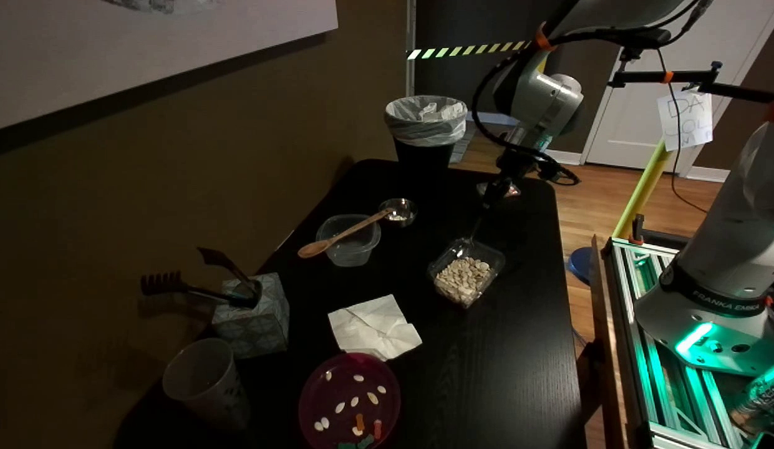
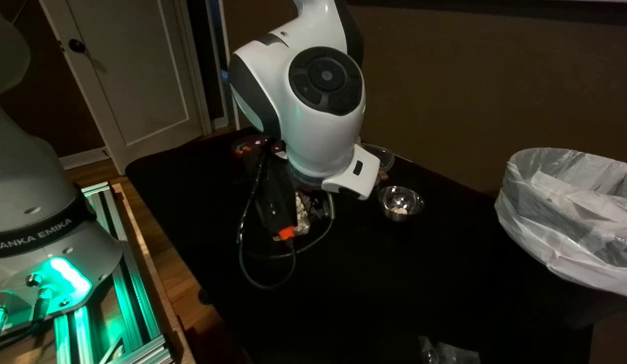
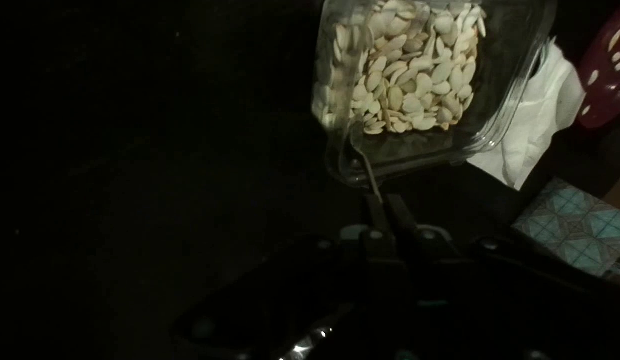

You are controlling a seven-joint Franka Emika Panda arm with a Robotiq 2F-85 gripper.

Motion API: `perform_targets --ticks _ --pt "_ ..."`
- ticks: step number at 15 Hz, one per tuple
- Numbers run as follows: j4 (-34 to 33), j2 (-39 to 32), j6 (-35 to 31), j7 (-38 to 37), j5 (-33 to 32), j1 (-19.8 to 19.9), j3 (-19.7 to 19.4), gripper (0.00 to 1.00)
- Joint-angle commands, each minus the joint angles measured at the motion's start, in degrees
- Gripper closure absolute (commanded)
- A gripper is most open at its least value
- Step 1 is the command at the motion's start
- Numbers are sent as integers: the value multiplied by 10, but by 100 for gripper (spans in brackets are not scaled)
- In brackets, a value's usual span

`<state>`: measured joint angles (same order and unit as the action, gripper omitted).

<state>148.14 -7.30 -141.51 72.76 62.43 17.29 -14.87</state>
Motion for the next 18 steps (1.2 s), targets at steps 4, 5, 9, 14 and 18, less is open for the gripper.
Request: perform_targets --ticks 4,5,9,14,18 --pt "10 -11 -90 45 70 -31 36 99" --pt "7 -19 -96 39 65 -34 39 99" --pt "-23 -61 -9 -24 -16 -25 28 99" --pt "-88 -132 124 -37 -17 0 33 99" --pt "-134 -182 196 -24 11 19 37 99"
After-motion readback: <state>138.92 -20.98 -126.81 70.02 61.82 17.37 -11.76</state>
